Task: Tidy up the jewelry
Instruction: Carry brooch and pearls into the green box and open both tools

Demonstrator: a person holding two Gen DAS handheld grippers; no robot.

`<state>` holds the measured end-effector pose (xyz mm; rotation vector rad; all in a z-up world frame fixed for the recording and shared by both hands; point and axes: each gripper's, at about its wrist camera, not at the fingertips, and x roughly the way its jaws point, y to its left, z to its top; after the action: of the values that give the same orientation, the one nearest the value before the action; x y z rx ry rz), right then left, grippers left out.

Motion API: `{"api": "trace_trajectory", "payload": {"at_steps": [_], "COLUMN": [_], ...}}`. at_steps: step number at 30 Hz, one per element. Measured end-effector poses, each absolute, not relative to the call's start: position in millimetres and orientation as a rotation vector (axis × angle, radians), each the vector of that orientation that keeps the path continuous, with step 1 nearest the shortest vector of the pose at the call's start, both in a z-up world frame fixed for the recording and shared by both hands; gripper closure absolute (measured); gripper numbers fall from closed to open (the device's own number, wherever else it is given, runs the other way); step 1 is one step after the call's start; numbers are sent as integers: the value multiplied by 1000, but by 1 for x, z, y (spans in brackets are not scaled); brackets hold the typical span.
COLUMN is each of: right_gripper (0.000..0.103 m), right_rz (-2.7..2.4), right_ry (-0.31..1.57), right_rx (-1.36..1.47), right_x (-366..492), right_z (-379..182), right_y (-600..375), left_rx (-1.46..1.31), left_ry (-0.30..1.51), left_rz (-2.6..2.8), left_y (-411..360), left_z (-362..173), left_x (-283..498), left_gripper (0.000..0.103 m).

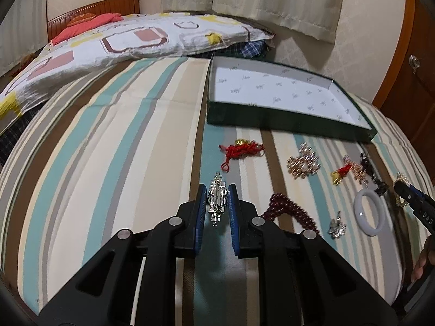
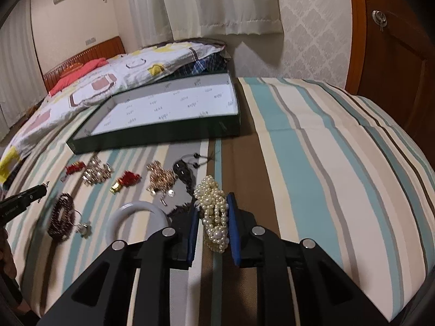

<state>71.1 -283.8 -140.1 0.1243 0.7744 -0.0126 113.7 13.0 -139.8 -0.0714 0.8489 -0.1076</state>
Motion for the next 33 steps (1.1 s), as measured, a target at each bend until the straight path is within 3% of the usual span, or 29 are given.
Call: {"api": "trace_trajectory", "payload": {"at_steps": [10,19,33], "right_gripper": [82,82,82], "right_rz": [22,51,50], "right_ry": [658,570,694], "right_rx": [145,141,109], "right_x": [86,147,221], "right_z": [-91,-73,-125], "right_y": [-278,-278,-282], "left_rx": [-86,-101,-89], "left_ry": [759,680,793], "left_rz": [-150,-180,-130], "left_y": [-1,-24,-41], "left_z": [-97,-74,-136], "left_x": [127,189,271], "left_gripper": [87,87,87]}}
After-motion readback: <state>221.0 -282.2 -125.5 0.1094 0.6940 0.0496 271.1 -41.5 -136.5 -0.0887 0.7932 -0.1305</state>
